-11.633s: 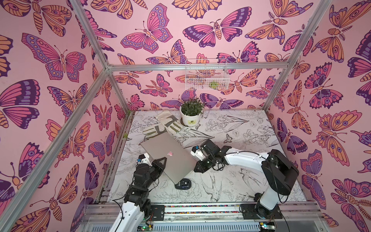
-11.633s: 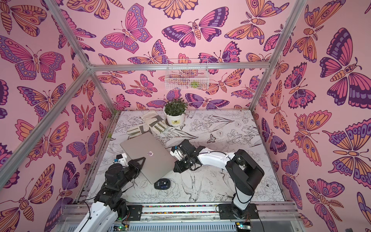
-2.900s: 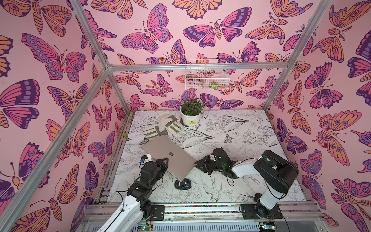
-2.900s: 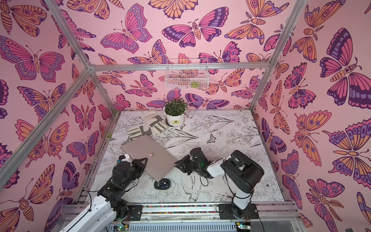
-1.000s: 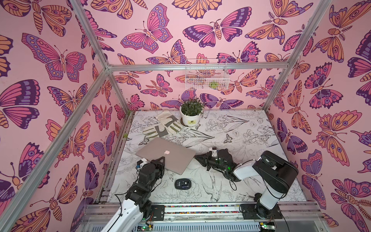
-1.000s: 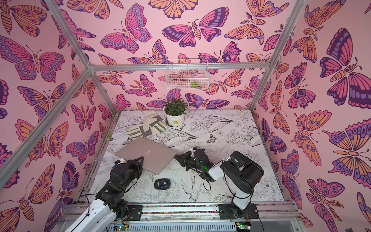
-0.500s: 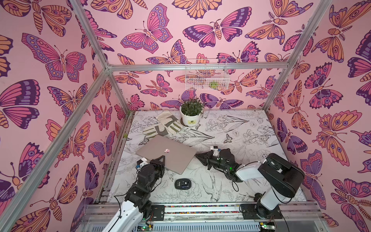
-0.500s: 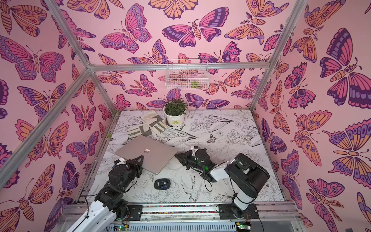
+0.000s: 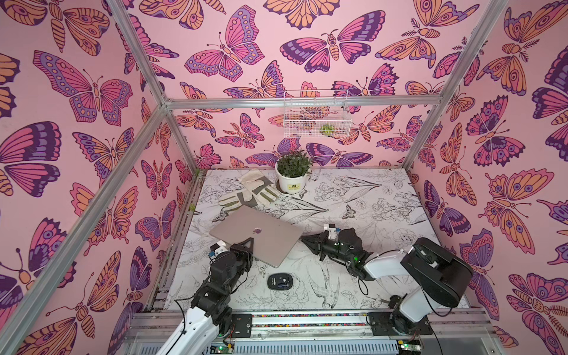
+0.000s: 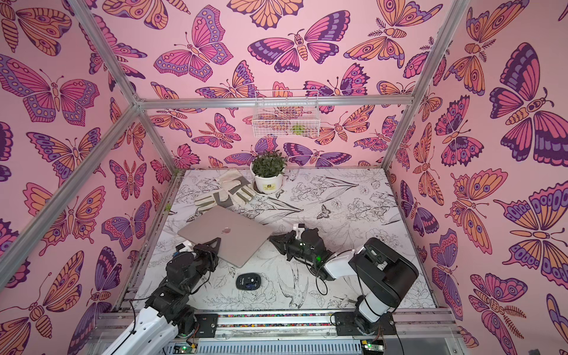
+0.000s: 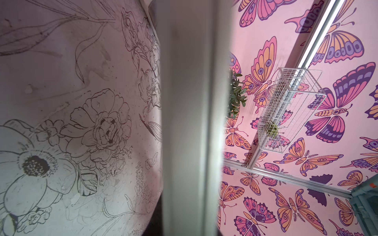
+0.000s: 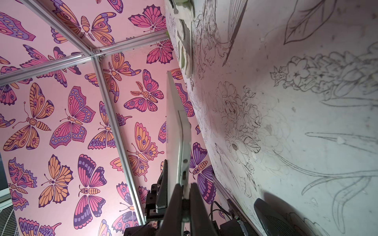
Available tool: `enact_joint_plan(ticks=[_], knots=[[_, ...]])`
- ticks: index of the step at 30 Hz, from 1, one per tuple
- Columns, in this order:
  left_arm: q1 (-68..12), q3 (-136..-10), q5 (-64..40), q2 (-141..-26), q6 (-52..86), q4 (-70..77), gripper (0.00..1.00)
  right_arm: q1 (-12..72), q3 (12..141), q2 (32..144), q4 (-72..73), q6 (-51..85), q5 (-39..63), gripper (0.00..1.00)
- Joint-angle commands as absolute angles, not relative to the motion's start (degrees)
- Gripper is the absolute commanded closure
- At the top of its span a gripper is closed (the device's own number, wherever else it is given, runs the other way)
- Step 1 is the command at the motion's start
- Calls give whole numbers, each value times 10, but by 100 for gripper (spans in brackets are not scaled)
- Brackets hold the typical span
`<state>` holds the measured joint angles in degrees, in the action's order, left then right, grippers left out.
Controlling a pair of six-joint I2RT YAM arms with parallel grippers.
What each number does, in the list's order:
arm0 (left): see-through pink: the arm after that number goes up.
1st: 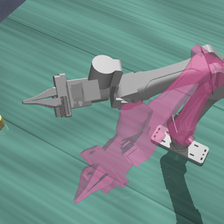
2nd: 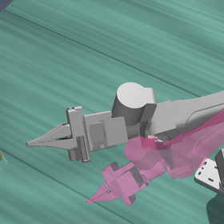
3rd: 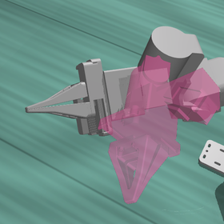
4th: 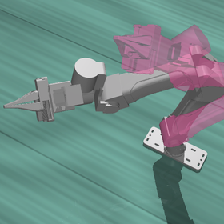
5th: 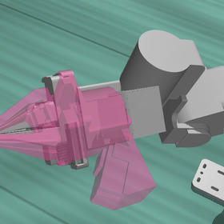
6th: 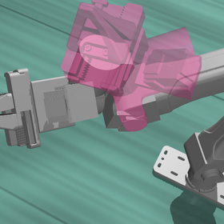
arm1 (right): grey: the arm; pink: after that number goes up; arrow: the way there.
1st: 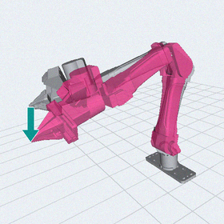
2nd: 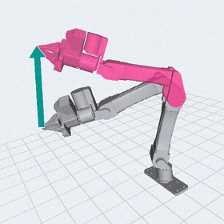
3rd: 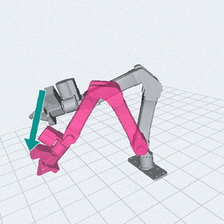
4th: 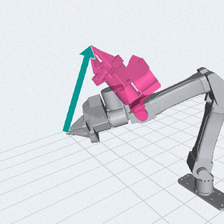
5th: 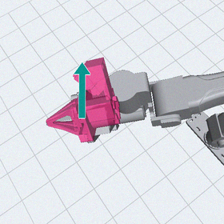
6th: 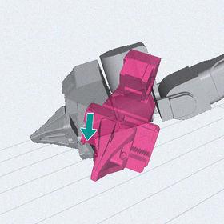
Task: Insert the wireless mouse receiver into the laptop
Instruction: Insert the USB plug into the USB port.
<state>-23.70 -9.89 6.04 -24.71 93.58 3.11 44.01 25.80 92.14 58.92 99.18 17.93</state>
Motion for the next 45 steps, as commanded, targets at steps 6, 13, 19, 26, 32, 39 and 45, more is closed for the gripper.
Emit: enact_joint_plan(ticks=[6,13,19,26,32,39,45], knots=[[-237,-102,86,-232,925,125,100,438,253,904,589,978,181,100],[-237,-101,88,-229,923,125,100,435,246,883,595,990,173,100],[-237,-101,89,-229,923,126,100,435,249,889,585,980,180,100],[-237,-101,86,-231,923,126,100,439,239,922,616,987,182,100],[-237,-101,84,-231,924,126,100,443,245,966,666,1003,182,100],[-237,-99,79,-228,925,125,100,444,252,986,691,1011,180,100],[-237,-98,77,-228,926,125,100,443,262,986,690,1011,179,100]])
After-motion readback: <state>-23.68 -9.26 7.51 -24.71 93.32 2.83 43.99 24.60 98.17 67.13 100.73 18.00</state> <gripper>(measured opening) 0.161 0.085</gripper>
